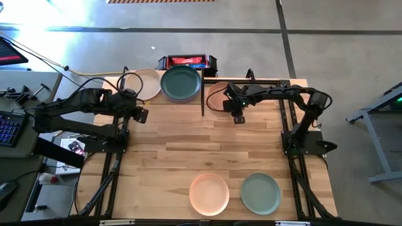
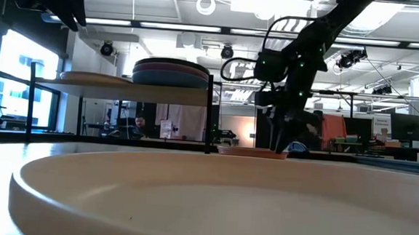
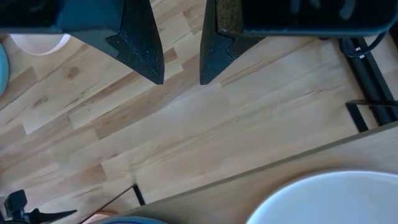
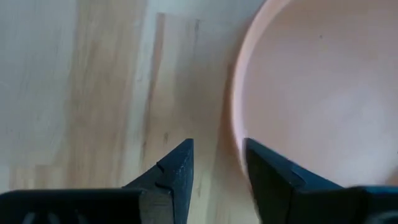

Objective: Place and stack plates onto a shelf
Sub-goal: Stack the brown plate on top of the white plate on the shelf

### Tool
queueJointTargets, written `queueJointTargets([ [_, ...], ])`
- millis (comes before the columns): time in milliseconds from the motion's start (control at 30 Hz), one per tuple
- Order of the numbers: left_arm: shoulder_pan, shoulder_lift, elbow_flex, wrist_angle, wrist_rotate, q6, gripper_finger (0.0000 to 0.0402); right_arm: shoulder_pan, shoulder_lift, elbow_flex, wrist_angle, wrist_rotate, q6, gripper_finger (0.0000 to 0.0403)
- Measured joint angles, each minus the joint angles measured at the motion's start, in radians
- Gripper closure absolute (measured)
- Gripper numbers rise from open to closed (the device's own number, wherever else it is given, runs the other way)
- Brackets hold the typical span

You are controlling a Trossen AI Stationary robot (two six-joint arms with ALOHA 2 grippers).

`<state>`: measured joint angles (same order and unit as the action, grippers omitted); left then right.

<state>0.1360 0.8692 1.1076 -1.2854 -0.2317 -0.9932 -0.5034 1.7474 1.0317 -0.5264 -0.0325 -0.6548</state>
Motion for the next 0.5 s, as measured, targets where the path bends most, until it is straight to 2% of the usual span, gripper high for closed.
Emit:
queueJointTargets([
  [233, 0.000, 0.023, 0.000, 0.000, 0.001, 0.001, 0.0309, -0.001, 0.001, 0.000, 0.030, 0.000, -0.002, 0.0276],
  [500, 0.000, 0.053, 0.000, 0.000, 0.015, 0.001, 0.0309, -0.001, 0.062, 0.000, 0.045, 0.016, -0.028, 0.0276],
])
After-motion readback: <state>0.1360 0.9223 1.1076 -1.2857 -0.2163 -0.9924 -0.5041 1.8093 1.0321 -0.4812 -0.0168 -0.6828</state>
